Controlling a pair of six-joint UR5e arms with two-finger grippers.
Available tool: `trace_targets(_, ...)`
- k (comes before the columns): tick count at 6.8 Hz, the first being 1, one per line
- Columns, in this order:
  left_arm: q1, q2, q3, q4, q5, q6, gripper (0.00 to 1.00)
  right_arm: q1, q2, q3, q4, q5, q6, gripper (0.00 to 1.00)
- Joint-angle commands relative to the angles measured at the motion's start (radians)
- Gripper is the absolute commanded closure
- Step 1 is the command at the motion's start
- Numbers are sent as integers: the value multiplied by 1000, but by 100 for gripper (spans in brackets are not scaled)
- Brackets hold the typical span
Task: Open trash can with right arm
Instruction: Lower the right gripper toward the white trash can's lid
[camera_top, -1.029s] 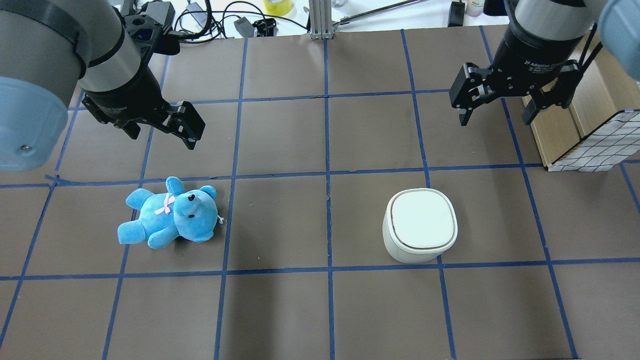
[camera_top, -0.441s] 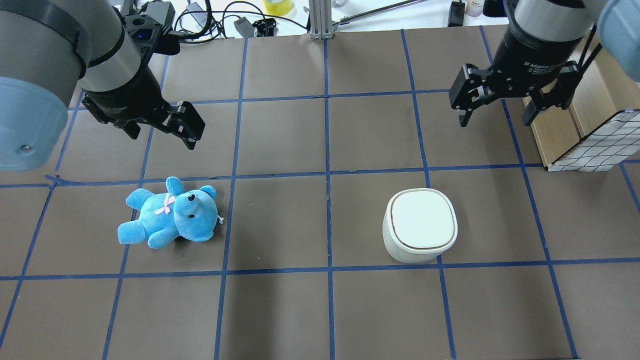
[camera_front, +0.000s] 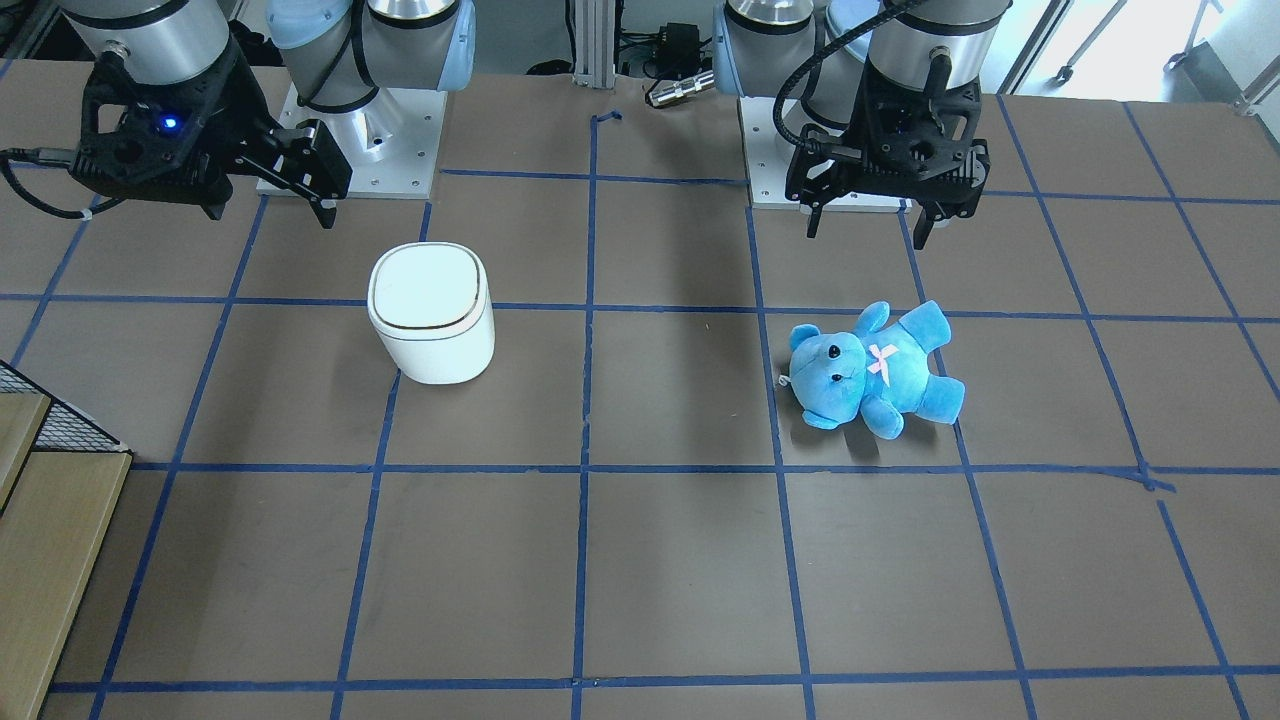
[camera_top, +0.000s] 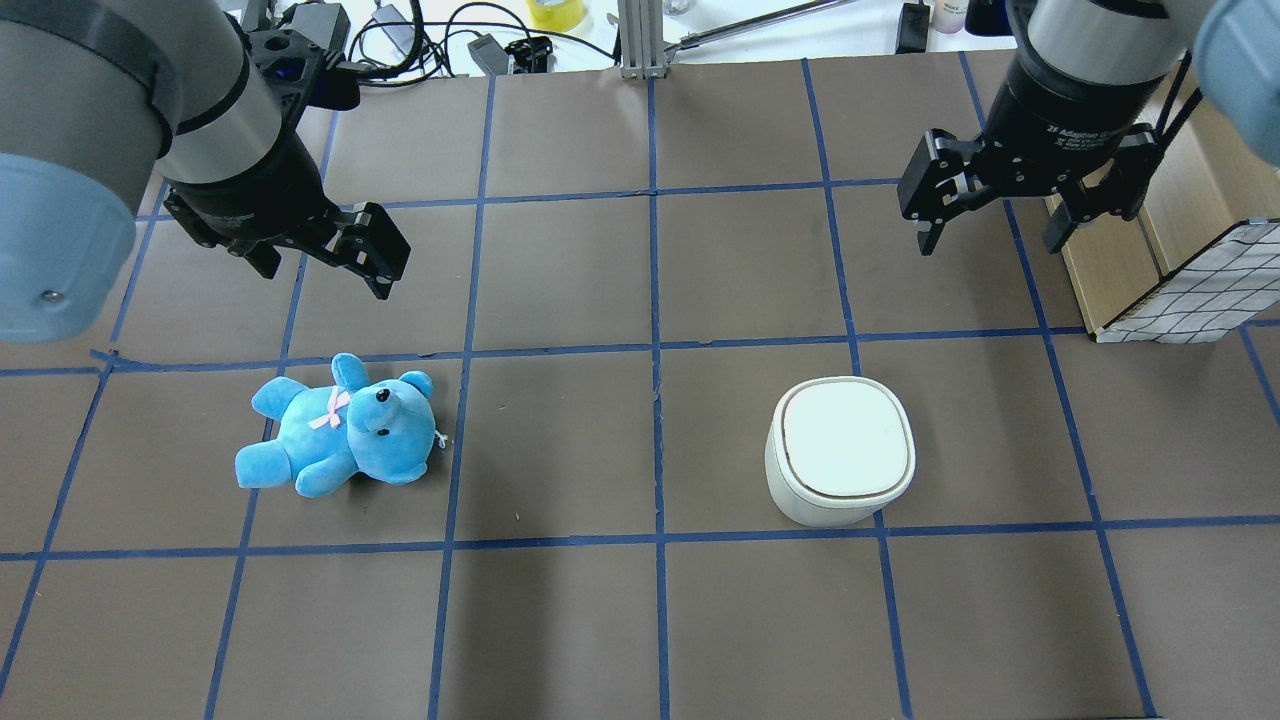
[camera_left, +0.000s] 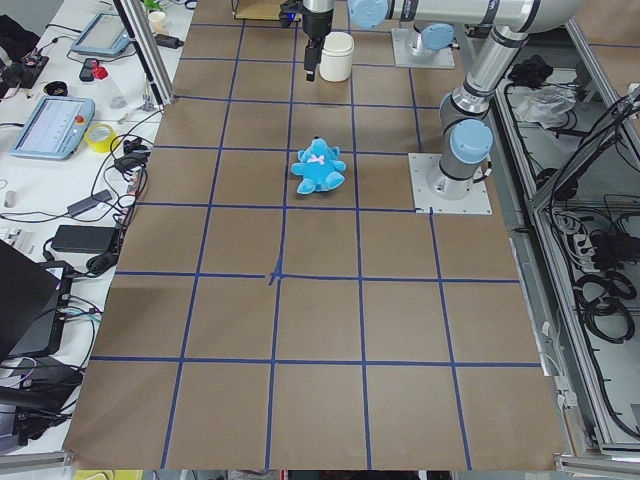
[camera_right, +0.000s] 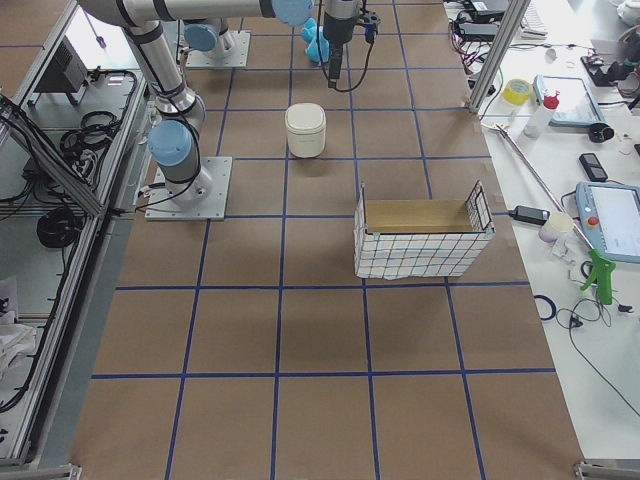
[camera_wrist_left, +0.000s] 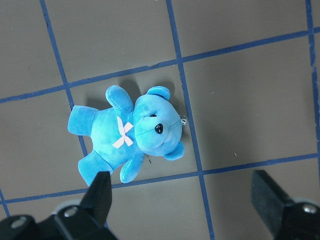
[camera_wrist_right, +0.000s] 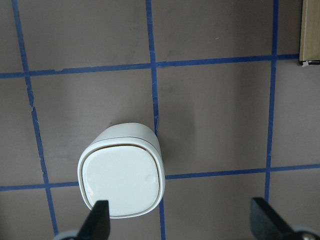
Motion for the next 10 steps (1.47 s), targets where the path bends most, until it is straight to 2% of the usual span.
trace_targets(1, 0, 0, 0, 0, 2, 0, 0, 1, 0, 3, 0, 0, 0, 1)
trace_targets(2, 0, 0, 0, 0, 0, 0, 0, 3, 0, 5, 0, 3, -2, 25)
trace_targets(3, 0, 0, 0, 0, 0, 0, 0, 4, 0, 9, 7, 9, -2, 54)
trace_targets(5, 0, 0, 0, 0, 0, 0, 0, 7, 2, 40, 13, 18, -3, 88)
trace_targets(6, 0, 0, 0, 0, 0, 0, 0, 9, 2, 63, 13, 18, -2, 100)
trace_targets(10, 0, 0, 0, 0, 0, 0, 0, 10, 17, 161, 10, 26, -5, 100)
